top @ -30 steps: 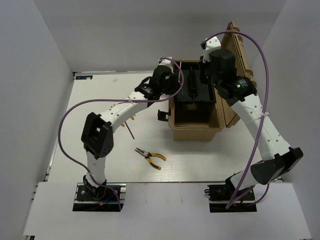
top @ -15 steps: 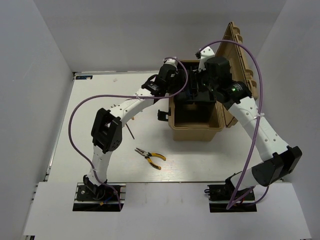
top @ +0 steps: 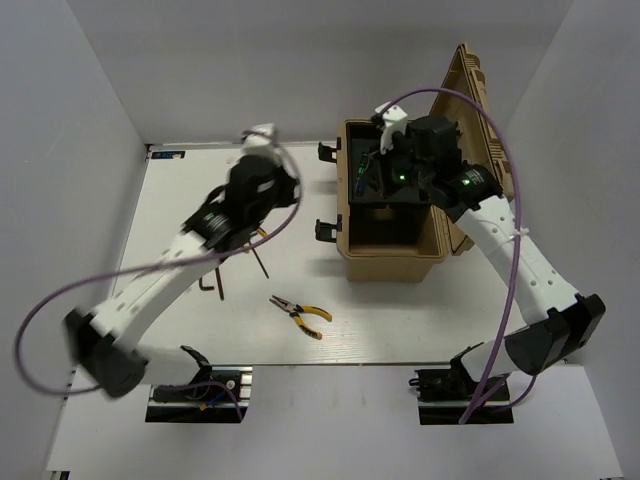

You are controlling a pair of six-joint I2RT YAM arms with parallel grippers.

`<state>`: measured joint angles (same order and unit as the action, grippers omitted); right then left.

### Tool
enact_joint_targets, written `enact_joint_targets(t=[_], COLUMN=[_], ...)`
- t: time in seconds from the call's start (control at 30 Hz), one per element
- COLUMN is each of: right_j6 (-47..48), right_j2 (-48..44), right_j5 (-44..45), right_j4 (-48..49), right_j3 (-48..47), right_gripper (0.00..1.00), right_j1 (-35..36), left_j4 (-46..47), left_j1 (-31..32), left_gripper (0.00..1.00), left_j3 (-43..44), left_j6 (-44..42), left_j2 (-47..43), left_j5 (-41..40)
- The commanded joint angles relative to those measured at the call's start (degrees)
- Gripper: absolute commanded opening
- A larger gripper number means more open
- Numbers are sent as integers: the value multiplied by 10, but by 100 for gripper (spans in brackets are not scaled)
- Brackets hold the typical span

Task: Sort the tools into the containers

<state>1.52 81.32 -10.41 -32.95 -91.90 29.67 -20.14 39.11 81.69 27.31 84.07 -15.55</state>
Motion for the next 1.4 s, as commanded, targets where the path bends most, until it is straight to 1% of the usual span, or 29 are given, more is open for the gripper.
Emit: enact_joint_targets(t=[0.0,0.03,0.07,0.1,0.13,0.17,0.2,0.23,0.27,0.3,0.33,0.37,0.4,0.43,0.47,0.5,0.57,0.63,0.67,0.7,0.77,0.93,1.17,1.2,1.37], right_j6=[-11,-33,-38,-41,-46,-49,-55,-65,-69,-74,-87,-89,-92,-96,-104,-107,-109,-110,-108,-105,-94,-81,-77,-77,-81], right_j2=[30,64,77,90,136,154,191,231,271,290,326,367,385,433,448,459,495,521,534,549,567,590,623,626,637], right_j5=[-103,-106,-103,-87,-75,-57,-45,-21,-12,-6,9,17,21,31,40,51,78,87,119,131,164,189,201,201,193], right_j4=[4,2,-1,-4,-7,-18,-22,-26,-47,-51,-62,-76,-84,-89,-91,-85,-74,-66,-63,-58,-51,-34,-25,-23,-22], right_j3=[2,-6,-16,-32,-42,-76,-89,-105,-120,-174,-191,-229,-264,-297,-307,-316,-323,-328,-328,-333,-339,-349,-358,-359,-358], right_gripper=[7,7,7,9,14,21,25,27,32,33,33,38,39,39,43,44,44,44,44,44,44,42,42,42,40], right_j1=[26,50,60,71,95,121,143,153,172,191,198,217,226,232,244,249,262,279,283,290,300,312,316,314,314], left_j4=[-103,-127,-152,-201,-223,-247,-269,-306,-325,-339,-358,-358,-358,-358,-352,-352,-352,-352,-352,-352,-347,-342,-336,-336,-336], left_j1=[-10,-10,-16,-16,-16,-21,-21,-21,-21,-21,-21,-21,-21,-21,-21,-21,-21,-21,-21,-21,-21,-21,-21,-21,-21], left_gripper=[8,28,45,57,64,75,78,80,80,80,80,80,78,76,72,70,66,65,65,65,65,65,65,66,66], left_j3=[-113,-142,-190,-210,-228,-253,-262,-270,-281,-281,-289,-299,-305,-318,-326,-331,-337,-343,-348,-348,-354,-364,-364,-364,-364], left_j6=[-7,10,43,63,81,115,131,143,170,181,189,189,189,189,182,176,176,170,170,170,165,165,165,165,159], left_j2=[-154,-181,-205,-251,-271,-290,-310,-346,-363,-382,-400,-437,-454,-471,-485,-505,-510,-510,-510,-510,-510,-505,-489,-489,-489], left_j5=[-146,-184,-204,-234,-247,-258,-273,-279,-280,-288,-294,-294,-294,-294,-294,-299,-305,-310,-310,-310,-310,-310,-300,-300,-300])
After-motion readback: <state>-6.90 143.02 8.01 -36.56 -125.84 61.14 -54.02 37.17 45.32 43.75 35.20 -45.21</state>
